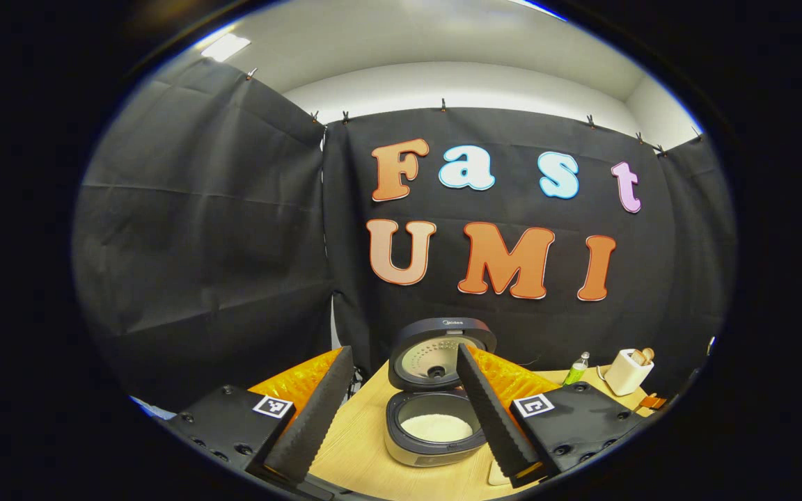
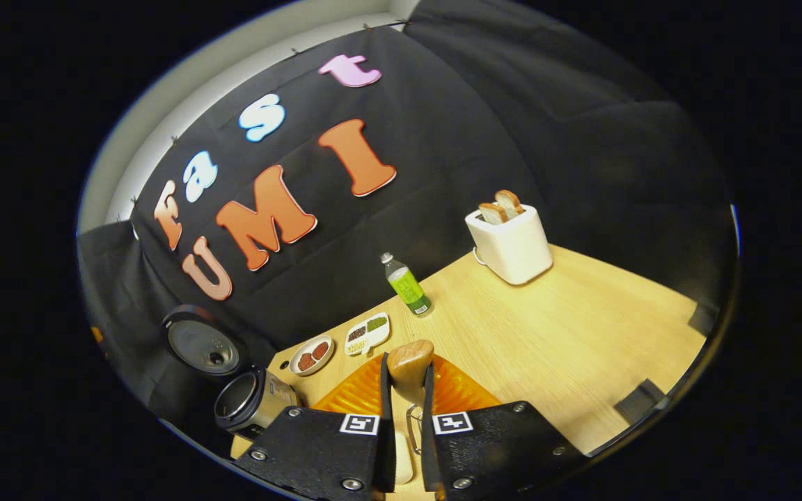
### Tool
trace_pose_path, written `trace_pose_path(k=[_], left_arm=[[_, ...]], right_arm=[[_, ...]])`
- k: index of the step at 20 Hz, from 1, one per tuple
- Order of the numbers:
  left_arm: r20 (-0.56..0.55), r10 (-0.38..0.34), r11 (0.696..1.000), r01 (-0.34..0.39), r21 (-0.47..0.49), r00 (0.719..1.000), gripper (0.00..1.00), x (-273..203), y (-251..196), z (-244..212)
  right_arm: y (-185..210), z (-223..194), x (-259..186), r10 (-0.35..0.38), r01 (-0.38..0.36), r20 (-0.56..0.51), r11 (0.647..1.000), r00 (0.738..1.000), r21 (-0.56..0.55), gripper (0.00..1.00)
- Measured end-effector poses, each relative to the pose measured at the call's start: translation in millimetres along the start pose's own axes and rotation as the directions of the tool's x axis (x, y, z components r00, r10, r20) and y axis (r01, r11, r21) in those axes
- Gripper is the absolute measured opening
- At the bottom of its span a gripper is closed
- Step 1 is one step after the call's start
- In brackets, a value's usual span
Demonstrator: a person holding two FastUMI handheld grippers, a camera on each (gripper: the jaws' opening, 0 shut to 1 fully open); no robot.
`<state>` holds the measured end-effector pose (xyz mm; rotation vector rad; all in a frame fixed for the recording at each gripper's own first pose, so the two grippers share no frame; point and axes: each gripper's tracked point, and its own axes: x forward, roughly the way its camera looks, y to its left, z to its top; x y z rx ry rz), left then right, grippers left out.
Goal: Close the left gripper, press the button to open the rice cooker; take a wooden spoon from the chopstick holder with the right hand, scoop a spoonful of rice and pour it into the rice cooker, then put the wooden spoon back into the chopstick holder.
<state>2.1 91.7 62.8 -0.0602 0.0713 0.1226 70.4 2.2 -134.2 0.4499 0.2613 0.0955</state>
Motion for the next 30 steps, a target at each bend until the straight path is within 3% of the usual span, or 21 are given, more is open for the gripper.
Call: trace_pose_path(k=[4, 8, 11, 14, 17, 25, 30], left_arm=[[-0.001, -0.017, 1.000, 0.017, 0.002, 1.000, 0.97, 6.1, 2.9, -1.1], [-0.003, -0.039, 0.999, 0.039, -0.006, 0.999, 0.97, 18.1, 11.1, -4.1], [-0.011, -0.067, 0.998, 0.067, -0.010, 0.998, 0.98, 31.8, 20.4, -5.6], [-0.008, -0.088, 0.996, 0.088, -0.018, 0.996, 0.99, 46.2, 33.5, -5.5], [-0.015, -0.092, 0.996, 0.092, 0.010, 0.996, 1.00, 60.1, 49.6, -7.3], [-0.025, -0.123, 0.991, 0.124, 0.049, 0.992, 0.97, 81.3, 65.3, -17.5], [-0.045, -0.120, 0.992, 0.121, 0.034, 0.992, 0.98, 92.8, 69.4, -26.2]], right_arm=[[31.1, 23.6, -10.6, 0.021, -0.014, 0.054, 0.990, 0.998, -0.137, 0.14], [82.1, 43.5, -23.5, 0.095, -0.077, 0.099, 0.982, 0.991, -0.171, 0.13], [125.2, 35.9, -28.9, 0.171, -0.149, 0.099, 0.970, 0.980, -0.192, 0.13], [152.4, 0.7, -23.8, 0.207, -0.189, 0.059, 0.956, 0.977, -0.226, 0.13], [160.4, -37.4, -9.9, 0.195, -0.185, 0.013, 0.949, 0.981, -0.255, 0.14], [138.4, -110.5, 31.9, 0.084, -0.097, -0.051, 0.912, 0.995, -0.400, 0.14], [148.5, -137.1, 24.8, 0.107, -0.116, -0.046, 0.861, 0.993, -0.496, 0.14]])
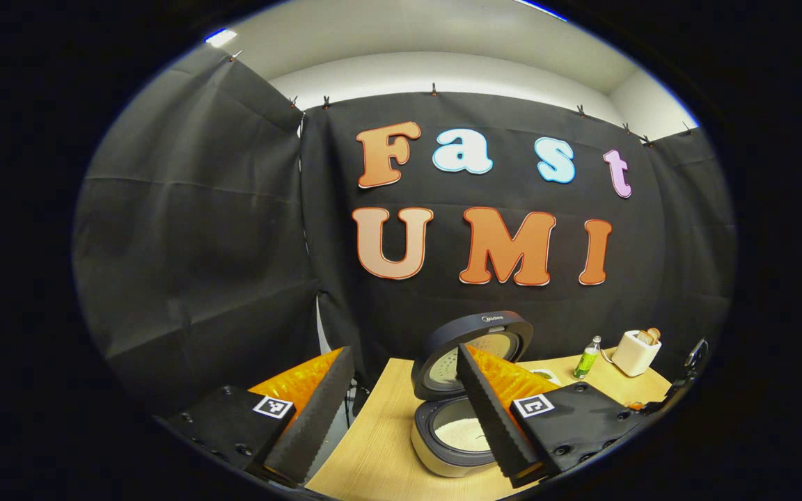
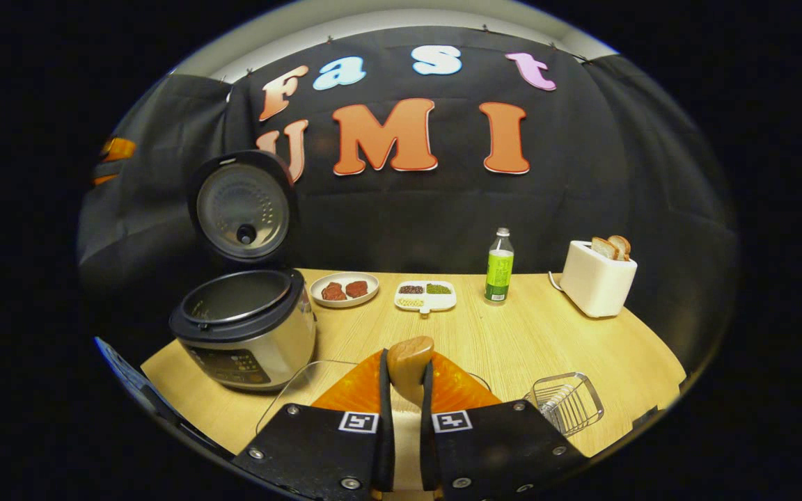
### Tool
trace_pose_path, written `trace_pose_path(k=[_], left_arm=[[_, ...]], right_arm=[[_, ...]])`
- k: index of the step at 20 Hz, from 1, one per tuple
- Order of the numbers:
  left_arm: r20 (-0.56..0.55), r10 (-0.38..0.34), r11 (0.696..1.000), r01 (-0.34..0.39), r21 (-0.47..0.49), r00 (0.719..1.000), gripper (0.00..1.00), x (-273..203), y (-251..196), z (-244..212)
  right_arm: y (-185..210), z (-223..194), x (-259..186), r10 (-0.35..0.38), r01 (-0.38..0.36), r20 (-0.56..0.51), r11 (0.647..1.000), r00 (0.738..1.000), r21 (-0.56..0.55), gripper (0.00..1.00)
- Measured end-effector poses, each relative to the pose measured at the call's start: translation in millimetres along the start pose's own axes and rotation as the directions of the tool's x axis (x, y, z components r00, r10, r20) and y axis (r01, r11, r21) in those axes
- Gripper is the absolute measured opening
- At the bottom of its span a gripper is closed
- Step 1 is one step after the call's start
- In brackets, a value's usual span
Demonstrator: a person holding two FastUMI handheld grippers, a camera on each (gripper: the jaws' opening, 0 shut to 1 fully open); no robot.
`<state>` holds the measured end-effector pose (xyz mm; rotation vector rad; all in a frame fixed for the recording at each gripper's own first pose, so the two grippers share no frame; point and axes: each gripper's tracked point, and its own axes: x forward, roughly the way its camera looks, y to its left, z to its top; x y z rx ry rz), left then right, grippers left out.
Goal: Close the left gripper, press the button to open the rice cooker; take a wooden spoon from the chopstick holder with the right hand, scoop a spoonful of rice and pour it into the rice cooker, then put the wooden spoon back into the chopstick holder.
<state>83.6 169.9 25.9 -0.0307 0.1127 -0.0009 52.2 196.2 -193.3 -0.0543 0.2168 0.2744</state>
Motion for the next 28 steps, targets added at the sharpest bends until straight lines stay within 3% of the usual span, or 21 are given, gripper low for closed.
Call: trace_pose_path(k=[5, 11, 17, 28], left_arm=[[-0.005, -0.016, 1.000, 0.016, -0.010, 1.000, 0.99, -1.4, -0.9, -6.3], [-0.013, -0.033, 0.998, 0.032, -0.057, 0.999, 0.98, 3.1, -3.7, -11.2], [-0.011, -0.037, 0.996, 0.036, -0.081, 0.999, 0.97, 5.8, -2.5, -10.4], [-0.032, -0.034, 0.995, 0.031, -0.092, 0.999, 0.97, 13.6, -0.9, -19.5]], right_arm=[[-6.6, -10.2, -15.7, -0.016, 0.019, -0.022, 0.991, 1.000, 0.132, 0.14], [8.8, -16.4, -28.8, 0.025, -0.015, -0.071, 0.990, 0.997, 0.142, 0.14], [38.3, -13.9, -32.1, 0.119, -0.087, -0.131, 0.970, 0.984, 0.228, 0.14], [42.8, -21.2, -37.7, 0.103, -0.057, -0.183, 0.969, 0.978, 0.242, 0.14]])
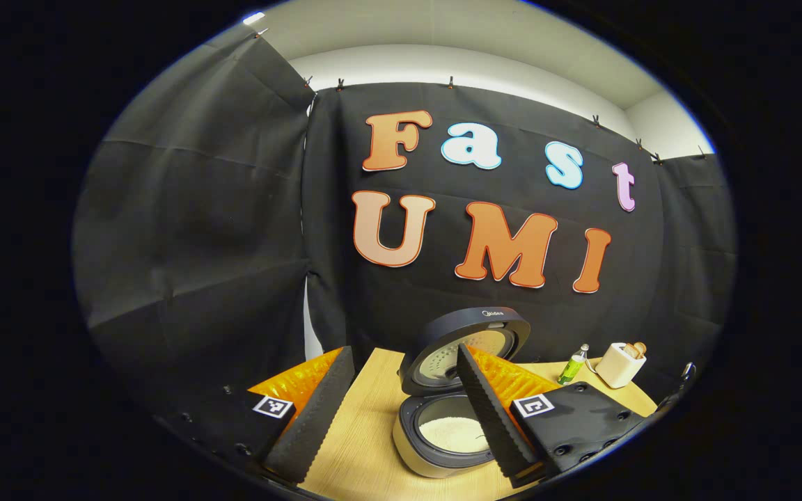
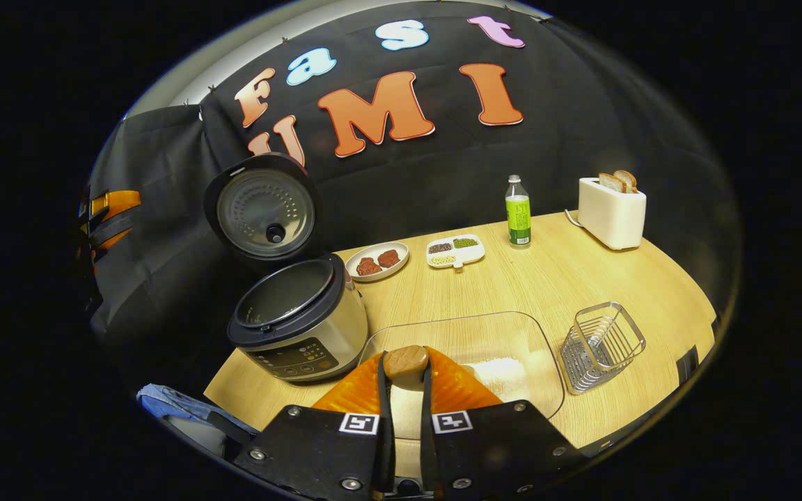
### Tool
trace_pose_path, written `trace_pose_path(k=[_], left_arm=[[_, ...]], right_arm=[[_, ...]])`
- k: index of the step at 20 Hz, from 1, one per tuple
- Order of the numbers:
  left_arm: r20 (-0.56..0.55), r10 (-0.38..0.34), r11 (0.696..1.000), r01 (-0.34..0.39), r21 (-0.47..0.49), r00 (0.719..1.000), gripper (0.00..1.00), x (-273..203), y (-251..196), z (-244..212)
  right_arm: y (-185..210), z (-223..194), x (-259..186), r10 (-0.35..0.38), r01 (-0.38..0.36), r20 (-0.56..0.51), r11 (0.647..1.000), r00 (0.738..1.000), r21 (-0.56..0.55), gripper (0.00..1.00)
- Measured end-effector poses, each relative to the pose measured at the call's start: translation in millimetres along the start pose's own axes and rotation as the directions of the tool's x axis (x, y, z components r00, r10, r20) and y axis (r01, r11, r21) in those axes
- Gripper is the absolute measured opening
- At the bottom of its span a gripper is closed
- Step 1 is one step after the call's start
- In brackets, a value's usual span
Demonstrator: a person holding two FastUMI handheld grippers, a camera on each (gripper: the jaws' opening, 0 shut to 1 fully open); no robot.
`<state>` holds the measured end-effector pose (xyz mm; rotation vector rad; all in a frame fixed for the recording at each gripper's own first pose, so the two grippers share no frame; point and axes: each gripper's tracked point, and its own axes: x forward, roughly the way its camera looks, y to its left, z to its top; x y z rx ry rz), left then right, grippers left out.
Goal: Close the left gripper, press the button to open the rice cooker; take a wooden spoon from the chopstick holder with the right hand, scoop a spoonful of rice and pour it into the rice cooker, then put the wooden spoon back into the chopstick holder.
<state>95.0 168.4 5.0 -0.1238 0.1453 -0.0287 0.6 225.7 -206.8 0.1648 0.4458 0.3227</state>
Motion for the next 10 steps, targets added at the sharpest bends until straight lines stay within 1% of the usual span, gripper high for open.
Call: trace_pose_path(k=[1, 2, 3, 4, 5, 7, 8, 9, 10], left_arm=[[-0.001, -0.001, 1.000, 0.001, 0.000, 1.000, 0.97, 0.8, -0.6, 0.1], [-0.002, -0.002, 1.000, 0.002, 0.000, 1.000, 0.99, 1.4, -1.6, -1.2], [-0.003, -0.001, 1.000, 0.001, 0.000, 1.000, 0.99, 2.4, -1.5, -2.2], [-0.006, 0.002, 1.000, -0.002, 0.001, 1.000, 0.97, 1.9, -1.7, -3.4], [-0.010, 0.006, 1.000, -0.006, 0.003, 1.000, 0.99, 2.0, -1.1, -4.4], [-0.017, 0.005, 1.000, -0.005, 0.004, 1.000, 0.99, 1.5, -2.0, -7.2], [-0.016, 0.004, 1.000, -0.004, 0.004, 1.000, 0.99, 1.5, -2.1, -7.2], [-0.017, 0.004, 1.000, -0.004, 0.006, 1.000, 0.99, 1.8, -2.2, -7.2], [-0.017, 0.004, 1.000, -0.004, 0.008, 1.000, 0.99, 1.8, -2.0, -6.8]], right_arm=[[2.9, -0.7, -0.5, 0.016, -0.015, -0.004, 1.000, 1.000, 0.024, 0.14], [12.5, -4.0, 0.1, 0.049, -0.047, -0.019, 0.996, 0.999, 0.080, 0.14], [22.3, -6.7, -2.6, 0.084, -0.081, -0.023, 0.988, 0.996, 0.133, 0.14], [30.0, -6.6, -0.7, 0.108, -0.104, -0.016, 0.981, 0.994, 0.162, 0.14], [34.8, -6.9, -0.2, 0.119, -0.116, -0.011, 0.978, 0.993, 0.171, 0.14], [37.6, -9.9, 2.3, 0.129, -0.125, -0.008, 0.974, 0.992, 0.188, 0.14], [32.4, -9.9, 2.9, 0.124, -0.120, 0.000, 0.964, 0.992, 0.239, 0.14], [24.3, -9.3, 4.2, 0.122, -0.118, 0.008, 0.939, 0.992, 0.323, 0.14], [16.0, -9.4, 6.6, 0.117, -0.115, 0.022, 0.900, 0.993, 0.421, 0.14]])
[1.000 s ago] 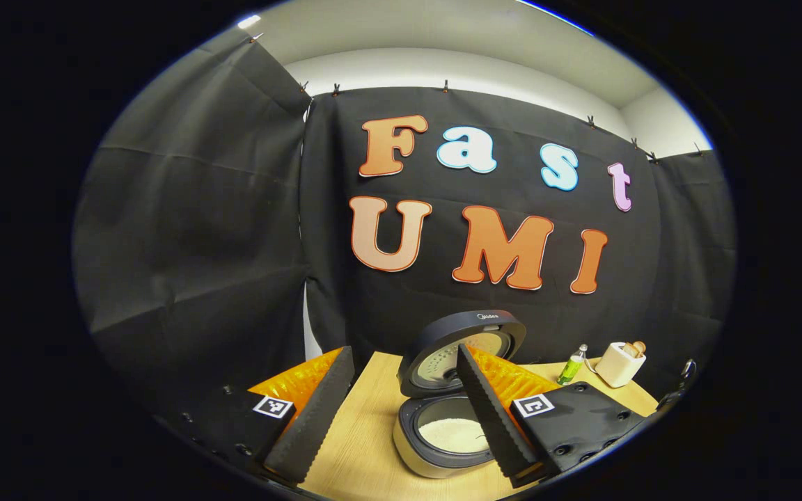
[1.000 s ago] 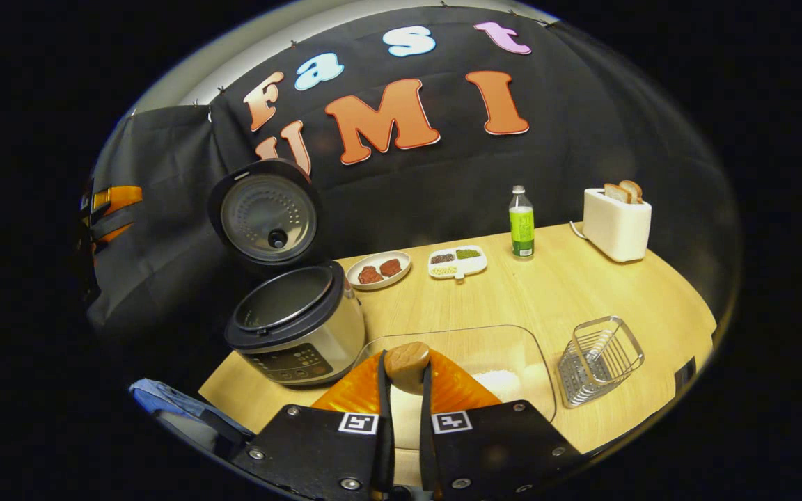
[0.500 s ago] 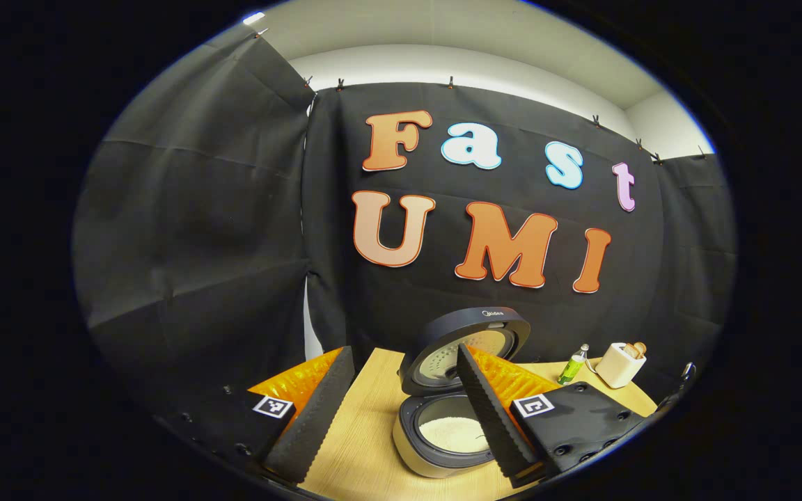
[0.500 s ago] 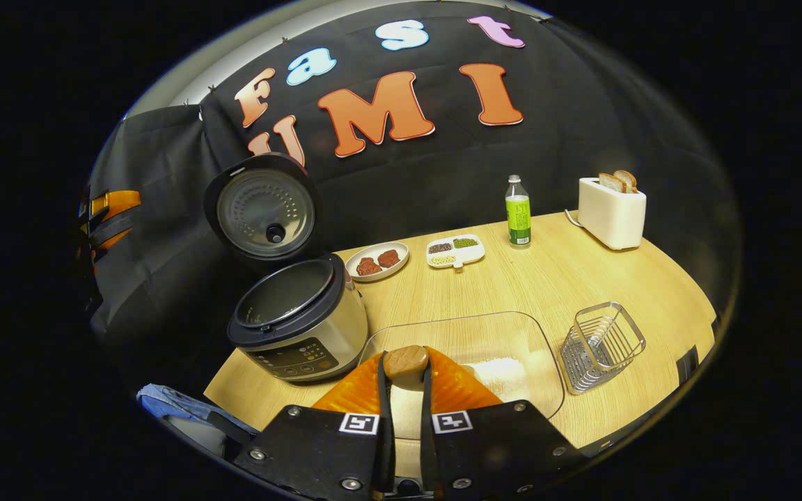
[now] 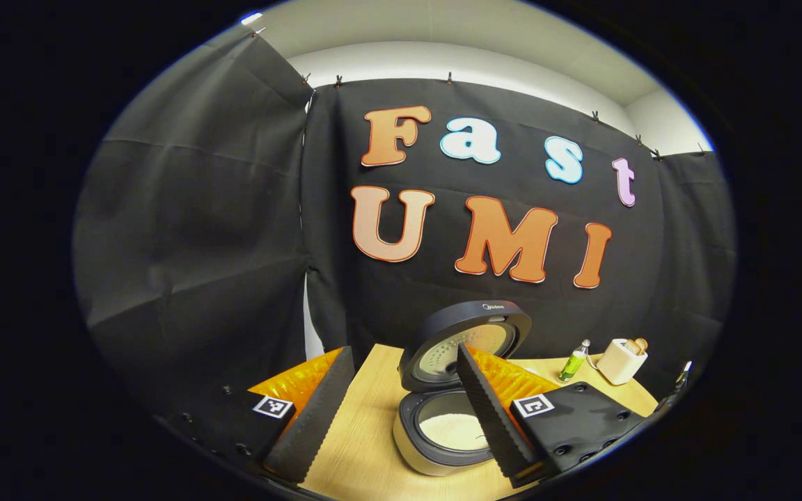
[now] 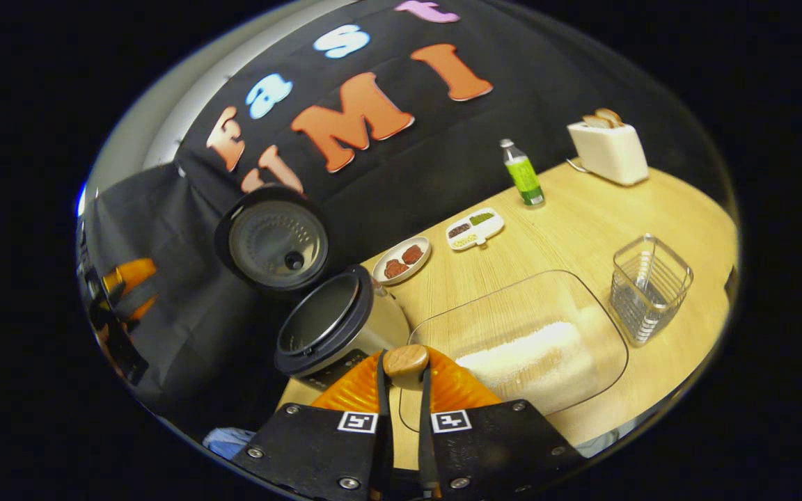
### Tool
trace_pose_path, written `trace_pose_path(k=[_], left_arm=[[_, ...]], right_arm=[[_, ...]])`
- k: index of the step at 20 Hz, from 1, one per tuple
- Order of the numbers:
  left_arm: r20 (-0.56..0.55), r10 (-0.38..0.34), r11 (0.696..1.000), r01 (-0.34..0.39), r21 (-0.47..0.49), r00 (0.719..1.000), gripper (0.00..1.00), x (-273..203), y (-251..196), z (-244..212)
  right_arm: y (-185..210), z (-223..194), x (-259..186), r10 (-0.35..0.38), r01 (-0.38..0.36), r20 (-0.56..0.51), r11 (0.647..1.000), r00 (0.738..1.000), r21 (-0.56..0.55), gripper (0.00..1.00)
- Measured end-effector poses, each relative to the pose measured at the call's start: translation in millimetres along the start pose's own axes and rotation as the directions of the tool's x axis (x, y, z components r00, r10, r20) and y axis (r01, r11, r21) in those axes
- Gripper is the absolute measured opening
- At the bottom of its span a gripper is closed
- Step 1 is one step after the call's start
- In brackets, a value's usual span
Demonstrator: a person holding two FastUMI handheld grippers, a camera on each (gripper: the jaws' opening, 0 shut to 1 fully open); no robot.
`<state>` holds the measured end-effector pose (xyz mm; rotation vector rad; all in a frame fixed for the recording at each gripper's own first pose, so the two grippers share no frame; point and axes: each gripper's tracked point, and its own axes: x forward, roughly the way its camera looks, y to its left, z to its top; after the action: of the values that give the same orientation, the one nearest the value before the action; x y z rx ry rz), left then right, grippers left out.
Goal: Close the left gripper, press the button to open the rice cooker; take a wooden spoon from the chopstick holder with the right hand, scoop a spoonful of rice and pour it into the rice cooker, then put the wooden spoon back into the chopstick holder.
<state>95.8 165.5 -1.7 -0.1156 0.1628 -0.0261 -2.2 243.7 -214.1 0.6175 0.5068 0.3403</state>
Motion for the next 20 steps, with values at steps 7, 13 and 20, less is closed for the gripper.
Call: trace_pose_path(k=[7, 13, 20], left_arm=[[-0.011, -0.019, 1.000, 0.019, 0.005, 1.000, 0.99, 4.4, -7.9, -3.8], [-0.012, -0.041, 0.999, 0.041, -0.002, 0.999, 0.97, 7.0, -17.2, -4.4], [0.004, -0.050, 0.999, 0.050, -0.007, 0.999, 0.99, 6.6, -22.1, 3.7]], right_arm=[[-46.2, 12.8, -3.5, -0.002, -0.020, 0.052, 0.908, 0.999, 0.418, 0.13], [-53.2, 26.9, -17.1, 0.007, -0.062, 0.103, 0.838, 0.995, 0.543, 0.13], [-59.7, 53.7, -41.0, -0.008, -0.102, 0.167, 0.762, 0.986, 0.639, 0.13]])
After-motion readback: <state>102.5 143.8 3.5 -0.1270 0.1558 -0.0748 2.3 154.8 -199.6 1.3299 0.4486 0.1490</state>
